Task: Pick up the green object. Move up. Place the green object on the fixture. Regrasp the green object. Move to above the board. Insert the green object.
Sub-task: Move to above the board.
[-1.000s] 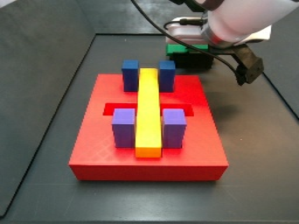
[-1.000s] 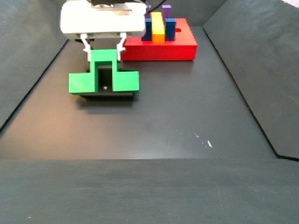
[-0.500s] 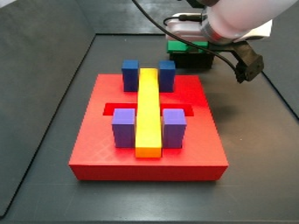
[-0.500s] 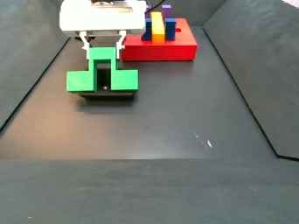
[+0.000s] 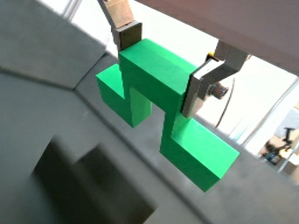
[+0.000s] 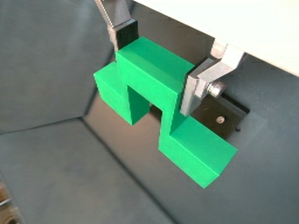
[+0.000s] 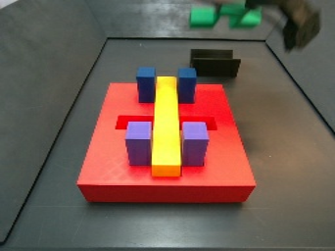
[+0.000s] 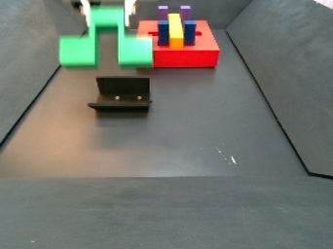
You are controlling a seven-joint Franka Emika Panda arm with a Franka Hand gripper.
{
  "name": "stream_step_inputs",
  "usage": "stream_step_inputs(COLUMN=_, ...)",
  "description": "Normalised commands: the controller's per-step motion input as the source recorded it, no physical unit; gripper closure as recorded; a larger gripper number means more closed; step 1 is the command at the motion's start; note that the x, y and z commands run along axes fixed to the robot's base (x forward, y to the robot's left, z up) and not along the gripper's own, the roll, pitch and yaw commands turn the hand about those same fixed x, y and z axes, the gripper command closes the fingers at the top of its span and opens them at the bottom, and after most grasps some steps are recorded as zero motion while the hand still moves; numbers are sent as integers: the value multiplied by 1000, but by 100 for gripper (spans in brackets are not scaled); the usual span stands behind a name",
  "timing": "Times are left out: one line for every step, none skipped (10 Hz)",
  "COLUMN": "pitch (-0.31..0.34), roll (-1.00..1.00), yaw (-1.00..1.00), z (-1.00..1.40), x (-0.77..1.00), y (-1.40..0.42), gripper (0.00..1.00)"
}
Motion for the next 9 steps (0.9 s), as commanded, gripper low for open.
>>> stream_step_inputs(pitch=15, roll=-36, yaw=-31, z=1400, x=-32, y=31, gripper=100)
stream_step_inputs(pitch=34, roll=-14, yaw=-24, z=1400, x=-37, y=25, gripper=100)
stream_step_inputs(pitch=38, roll=-3, yaw=-16, z=1400, x=-34, y=26, gripper=100)
stream_step_inputs(pitch=54, roll=-18, yaw=-6, z=795, x=-16, y=7, gripper=100)
stream_step_inputs(pitch=67, roll=2, yaw=3, z=290, x=23, y=9, gripper=100)
stream_step_inputs(pitch=61, roll=-1000, yaw=-45, z=263, x=-1039, y=-1400, gripper=100)
stream_step_inputs(pitch=55, roll=-1000, yaw=-42, z=275, x=-1048, y=-1400, gripper=100)
stream_step_inputs(pitch=34, roll=-1000, yaw=-33, z=304, x=-1128, y=-1400, gripper=100)
stream_step_inputs(pitch=27, roll=-1000, yaw=-26, z=270, x=-1182, y=-1400, gripper=100)
